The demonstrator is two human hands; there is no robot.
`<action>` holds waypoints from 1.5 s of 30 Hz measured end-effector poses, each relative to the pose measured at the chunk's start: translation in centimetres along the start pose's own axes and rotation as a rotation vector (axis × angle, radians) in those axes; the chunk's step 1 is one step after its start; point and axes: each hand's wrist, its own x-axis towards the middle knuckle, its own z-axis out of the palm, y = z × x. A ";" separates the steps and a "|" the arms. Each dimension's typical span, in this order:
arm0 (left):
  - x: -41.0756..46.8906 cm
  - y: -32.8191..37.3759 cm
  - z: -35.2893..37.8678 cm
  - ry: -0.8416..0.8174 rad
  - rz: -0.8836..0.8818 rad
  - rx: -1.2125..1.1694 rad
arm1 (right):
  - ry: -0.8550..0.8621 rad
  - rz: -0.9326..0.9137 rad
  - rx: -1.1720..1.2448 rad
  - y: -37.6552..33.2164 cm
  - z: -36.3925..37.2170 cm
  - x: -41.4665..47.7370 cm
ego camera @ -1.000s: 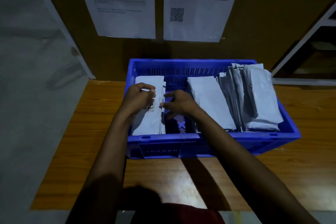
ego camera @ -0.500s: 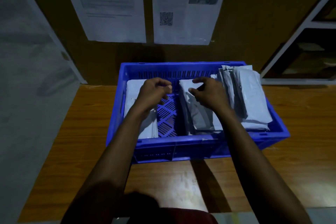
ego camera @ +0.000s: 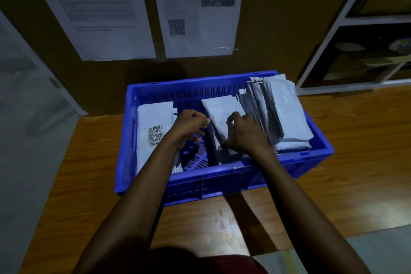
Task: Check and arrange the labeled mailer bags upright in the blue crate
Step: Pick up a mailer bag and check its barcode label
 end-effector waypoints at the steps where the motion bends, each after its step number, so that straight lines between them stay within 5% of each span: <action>1: 0.0 0.0 0.0 0.003 -0.012 -0.012 | 0.002 -0.007 0.030 0.1 -0.2 0.0; 11: -0.4 0.9 0.0 -0.058 -0.127 -0.493 | 0.116 -0.207 0.172 1.1 -0.4 -0.3; 18: -0.5 0.9 -0.9 0.041 -0.020 -0.739 | 0.271 -0.398 0.228 1.9 -0.6 0.2; 26: -0.7 0.7 -2.8 0.071 0.118 -0.988 | 0.400 -0.190 0.884 2.0 -2.9 0.4; 31: -1.6 0.9 -3.6 0.052 0.149 -0.969 | 0.287 -0.156 1.247 2.1 -4.6 0.0; 45: -3.5 2.2 -7.4 0.312 0.391 -0.594 | 0.431 -0.368 1.213 4.4 -7.5 -1.2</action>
